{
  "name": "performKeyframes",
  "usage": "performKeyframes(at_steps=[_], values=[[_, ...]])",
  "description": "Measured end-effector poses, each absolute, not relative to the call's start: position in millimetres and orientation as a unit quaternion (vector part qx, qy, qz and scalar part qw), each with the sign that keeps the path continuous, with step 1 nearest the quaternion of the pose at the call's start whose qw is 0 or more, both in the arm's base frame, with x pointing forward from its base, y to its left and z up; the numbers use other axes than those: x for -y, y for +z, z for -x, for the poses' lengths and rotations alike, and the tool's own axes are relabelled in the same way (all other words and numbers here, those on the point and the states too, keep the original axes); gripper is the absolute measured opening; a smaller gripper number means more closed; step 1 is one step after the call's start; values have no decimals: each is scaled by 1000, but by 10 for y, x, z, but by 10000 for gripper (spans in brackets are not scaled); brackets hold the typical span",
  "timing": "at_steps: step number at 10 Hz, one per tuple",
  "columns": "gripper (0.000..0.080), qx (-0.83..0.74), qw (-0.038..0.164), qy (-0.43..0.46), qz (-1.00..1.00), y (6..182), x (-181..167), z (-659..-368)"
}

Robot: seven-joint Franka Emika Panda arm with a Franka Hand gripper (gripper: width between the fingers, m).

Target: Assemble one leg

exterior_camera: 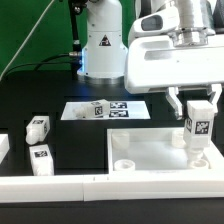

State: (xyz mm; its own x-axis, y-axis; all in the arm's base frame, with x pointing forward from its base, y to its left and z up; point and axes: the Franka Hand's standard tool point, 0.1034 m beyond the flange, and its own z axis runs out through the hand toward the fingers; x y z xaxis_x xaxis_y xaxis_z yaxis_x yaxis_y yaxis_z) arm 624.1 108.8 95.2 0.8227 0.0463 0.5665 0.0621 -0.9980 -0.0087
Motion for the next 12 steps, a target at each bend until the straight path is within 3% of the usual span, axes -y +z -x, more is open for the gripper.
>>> performKeyframes(at_steps=[7, 12], values=[[285, 30, 12, -291, 956, 790, -1122, -6241], [285, 34, 10, -306, 951, 787, -1129, -6253]])
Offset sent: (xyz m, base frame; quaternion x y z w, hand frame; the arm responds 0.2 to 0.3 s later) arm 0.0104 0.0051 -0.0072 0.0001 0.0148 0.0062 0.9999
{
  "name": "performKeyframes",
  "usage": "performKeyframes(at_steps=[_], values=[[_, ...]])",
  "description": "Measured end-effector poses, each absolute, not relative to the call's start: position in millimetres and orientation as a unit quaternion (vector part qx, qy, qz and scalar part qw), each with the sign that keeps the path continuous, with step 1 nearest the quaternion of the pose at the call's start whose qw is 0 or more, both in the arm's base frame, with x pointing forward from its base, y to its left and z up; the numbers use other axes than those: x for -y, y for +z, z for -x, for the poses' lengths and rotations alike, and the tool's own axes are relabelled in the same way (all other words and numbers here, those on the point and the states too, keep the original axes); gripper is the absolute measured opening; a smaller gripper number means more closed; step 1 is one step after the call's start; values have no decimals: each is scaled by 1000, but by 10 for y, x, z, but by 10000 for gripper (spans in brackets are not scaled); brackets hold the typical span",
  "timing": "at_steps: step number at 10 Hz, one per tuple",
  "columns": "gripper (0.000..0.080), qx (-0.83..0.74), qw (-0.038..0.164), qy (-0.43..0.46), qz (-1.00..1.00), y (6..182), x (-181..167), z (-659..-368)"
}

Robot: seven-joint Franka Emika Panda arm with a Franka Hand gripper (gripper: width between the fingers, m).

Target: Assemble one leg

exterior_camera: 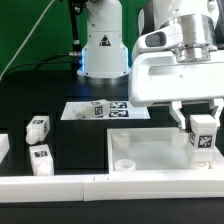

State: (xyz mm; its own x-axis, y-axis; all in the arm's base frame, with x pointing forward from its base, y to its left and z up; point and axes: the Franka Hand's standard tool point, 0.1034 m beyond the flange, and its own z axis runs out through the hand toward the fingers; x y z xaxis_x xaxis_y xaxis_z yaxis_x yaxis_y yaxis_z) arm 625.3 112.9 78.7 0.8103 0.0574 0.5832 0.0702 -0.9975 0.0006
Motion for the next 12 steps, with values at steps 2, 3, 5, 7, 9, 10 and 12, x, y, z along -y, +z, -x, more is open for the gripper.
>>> performKeyframes(at_steps=[2, 3, 5, 7, 9, 10, 12], values=[[444, 35, 10, -304, 952, 776, -1128, -6247], [444, 36, 10, -301, 953, 770, -1129, -6243], [627, 35, 16, -273, 961, 864, -1176, -6265], [645, 34, 23, -211, 977, 966, -1215, -6328], [648, 32, 28, -143, 989, 1009, -1232, -6409], [649, 30, 27, -119, 992, 980, -1200, -6458], [649, 32, 21, -39, 999, 895, -1132, -6456]])
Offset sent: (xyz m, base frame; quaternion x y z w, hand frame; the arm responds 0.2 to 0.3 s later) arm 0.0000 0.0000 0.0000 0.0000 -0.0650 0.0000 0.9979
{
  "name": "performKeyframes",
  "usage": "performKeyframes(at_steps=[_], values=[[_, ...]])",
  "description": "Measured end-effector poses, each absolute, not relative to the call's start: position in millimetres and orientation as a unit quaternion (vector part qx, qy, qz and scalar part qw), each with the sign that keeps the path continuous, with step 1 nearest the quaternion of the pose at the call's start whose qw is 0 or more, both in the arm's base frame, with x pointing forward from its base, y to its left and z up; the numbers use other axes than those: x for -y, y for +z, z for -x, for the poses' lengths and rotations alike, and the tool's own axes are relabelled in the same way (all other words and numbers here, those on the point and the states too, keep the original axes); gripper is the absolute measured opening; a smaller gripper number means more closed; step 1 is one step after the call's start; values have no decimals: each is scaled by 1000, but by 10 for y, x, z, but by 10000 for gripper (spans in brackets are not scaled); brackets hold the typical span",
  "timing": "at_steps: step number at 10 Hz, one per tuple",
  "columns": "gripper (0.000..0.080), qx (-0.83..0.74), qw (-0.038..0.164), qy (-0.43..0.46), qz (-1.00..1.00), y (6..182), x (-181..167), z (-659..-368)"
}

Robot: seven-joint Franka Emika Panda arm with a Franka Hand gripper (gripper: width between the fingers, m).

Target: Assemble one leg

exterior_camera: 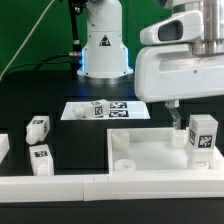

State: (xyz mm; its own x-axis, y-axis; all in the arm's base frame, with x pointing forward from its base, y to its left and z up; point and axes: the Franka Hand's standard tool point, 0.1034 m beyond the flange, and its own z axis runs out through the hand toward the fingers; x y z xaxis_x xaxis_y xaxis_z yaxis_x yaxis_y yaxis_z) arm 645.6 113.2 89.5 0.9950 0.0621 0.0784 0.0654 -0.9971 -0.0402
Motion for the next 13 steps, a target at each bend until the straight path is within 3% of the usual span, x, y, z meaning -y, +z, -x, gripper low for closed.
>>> performKeyframes(at_steps=[2, 4, 6, 11, 13], values=[[649, 3, 14, -11, 1000, 795, -1155, -6443], [637, 2, 14, -15, 1000, 807, -1140, -6460], [287, -69, 17, -14, 997, 807, -1148, -6458], [286, -327, 28, -19, 944, 787, -1076, -6459], [286, -502, 47, -15, 863, 775, -1047, -6443]])
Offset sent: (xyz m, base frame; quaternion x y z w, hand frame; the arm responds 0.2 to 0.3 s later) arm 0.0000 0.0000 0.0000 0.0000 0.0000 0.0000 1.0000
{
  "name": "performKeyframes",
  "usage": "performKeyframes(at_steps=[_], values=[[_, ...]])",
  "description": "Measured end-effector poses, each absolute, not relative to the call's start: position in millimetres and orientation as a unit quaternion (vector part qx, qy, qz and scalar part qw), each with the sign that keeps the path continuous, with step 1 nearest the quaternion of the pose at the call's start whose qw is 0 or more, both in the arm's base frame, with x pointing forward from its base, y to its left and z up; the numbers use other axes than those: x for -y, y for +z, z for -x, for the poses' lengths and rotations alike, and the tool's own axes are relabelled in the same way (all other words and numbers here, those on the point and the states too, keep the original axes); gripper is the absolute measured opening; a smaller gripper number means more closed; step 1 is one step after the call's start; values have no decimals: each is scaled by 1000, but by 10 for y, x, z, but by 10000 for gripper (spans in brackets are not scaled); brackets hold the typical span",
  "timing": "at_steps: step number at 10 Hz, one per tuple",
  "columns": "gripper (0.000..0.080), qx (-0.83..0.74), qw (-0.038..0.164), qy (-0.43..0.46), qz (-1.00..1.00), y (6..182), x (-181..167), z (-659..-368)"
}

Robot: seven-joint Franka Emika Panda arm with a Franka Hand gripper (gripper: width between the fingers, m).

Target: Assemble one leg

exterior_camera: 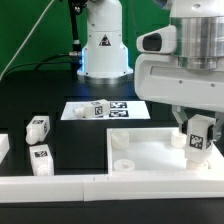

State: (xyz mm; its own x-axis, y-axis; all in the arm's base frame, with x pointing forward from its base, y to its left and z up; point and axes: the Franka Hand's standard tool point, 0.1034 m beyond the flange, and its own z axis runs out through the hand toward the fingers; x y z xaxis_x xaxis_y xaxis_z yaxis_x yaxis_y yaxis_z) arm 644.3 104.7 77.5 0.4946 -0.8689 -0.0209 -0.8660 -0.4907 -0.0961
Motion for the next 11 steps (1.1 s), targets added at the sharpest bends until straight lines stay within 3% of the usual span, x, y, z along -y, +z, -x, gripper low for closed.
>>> performKeyframes(at_steps=[3, 5, 6, 7, 11], values=[[287, -616, 57, -2, 786, 774, -1023, -6433], [287, -607, 57, -3, 793, 772, -1027, -6431], [475, -528, 44, -3, 848, 783, -1044, -6413], [590, -437, 40, -7, 899, 789, -1073, -6415], [646, -283, 37, -11, 958, 773, -1109, -6394]])
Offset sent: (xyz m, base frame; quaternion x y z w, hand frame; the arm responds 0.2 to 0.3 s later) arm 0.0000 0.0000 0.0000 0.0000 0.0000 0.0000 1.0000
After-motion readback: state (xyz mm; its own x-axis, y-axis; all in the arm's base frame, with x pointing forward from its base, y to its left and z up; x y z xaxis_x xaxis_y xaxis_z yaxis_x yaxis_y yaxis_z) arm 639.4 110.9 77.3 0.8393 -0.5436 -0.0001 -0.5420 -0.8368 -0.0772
